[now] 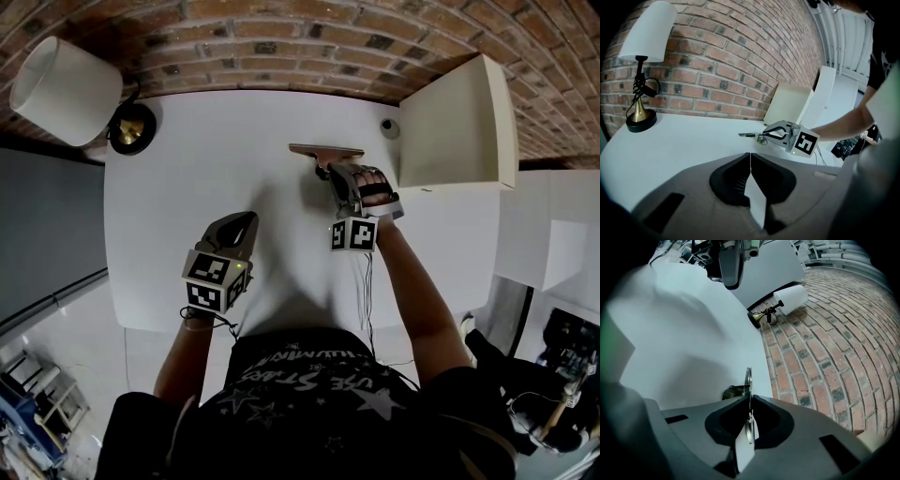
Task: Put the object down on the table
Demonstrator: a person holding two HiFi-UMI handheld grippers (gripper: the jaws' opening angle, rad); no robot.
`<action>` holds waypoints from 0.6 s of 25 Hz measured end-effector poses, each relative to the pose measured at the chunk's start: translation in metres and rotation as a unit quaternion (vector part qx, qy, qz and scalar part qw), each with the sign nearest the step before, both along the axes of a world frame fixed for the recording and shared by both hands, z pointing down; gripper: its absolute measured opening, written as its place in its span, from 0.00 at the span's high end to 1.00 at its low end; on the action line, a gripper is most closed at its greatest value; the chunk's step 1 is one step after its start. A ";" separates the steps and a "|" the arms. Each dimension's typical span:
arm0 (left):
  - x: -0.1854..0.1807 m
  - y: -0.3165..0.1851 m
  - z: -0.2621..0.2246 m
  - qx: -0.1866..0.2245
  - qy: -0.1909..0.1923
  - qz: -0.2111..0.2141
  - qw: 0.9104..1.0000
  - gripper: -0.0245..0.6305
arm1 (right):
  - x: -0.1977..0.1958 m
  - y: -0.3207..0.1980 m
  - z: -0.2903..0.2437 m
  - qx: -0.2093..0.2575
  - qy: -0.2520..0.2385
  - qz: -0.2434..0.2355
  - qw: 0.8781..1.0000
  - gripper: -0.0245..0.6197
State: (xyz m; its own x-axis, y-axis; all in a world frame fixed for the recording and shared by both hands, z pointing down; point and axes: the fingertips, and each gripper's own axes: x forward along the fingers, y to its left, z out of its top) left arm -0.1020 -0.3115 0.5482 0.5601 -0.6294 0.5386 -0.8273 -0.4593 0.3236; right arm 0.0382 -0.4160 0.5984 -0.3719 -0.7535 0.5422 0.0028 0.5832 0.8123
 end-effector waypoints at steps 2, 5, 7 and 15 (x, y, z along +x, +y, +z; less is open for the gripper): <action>-0.001 0.001 -0.002 0.003 -0.003 -0.002 1.000 0.93 | 0.000 0.001 0.002 -0.008 -0.004 0.003 1.000 0.87; -0.003 0.005 -0.007 0.009 -0.008 -0.006 1.000 0.93 | 0.002 0.008 0.001 -0.015 -0.013 0.011 1.000 0.80; -0.003 0.007 -0.013 0.016 -0.011 -0.010 1.000 0.93 | 0.005 0.013 -0.004 -0.012 -0.021 0.019 1.000 0.79; 0.002 0.031 -0.050 0.062 -0.017 -0.013 0.998 0.93 | 0.011 0.042 -0.060 0.009 -0.087 0.062 0.994 0.80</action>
State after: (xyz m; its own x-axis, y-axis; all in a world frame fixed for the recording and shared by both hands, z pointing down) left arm -0.1000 -0.2802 0.4982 0.5247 -0.7067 0.4746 -0.8495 -0.4712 0.2374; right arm 0.0490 -0.3742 0.5383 -0.3628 -0.8083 0.4637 -0.2105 0.5558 0.8042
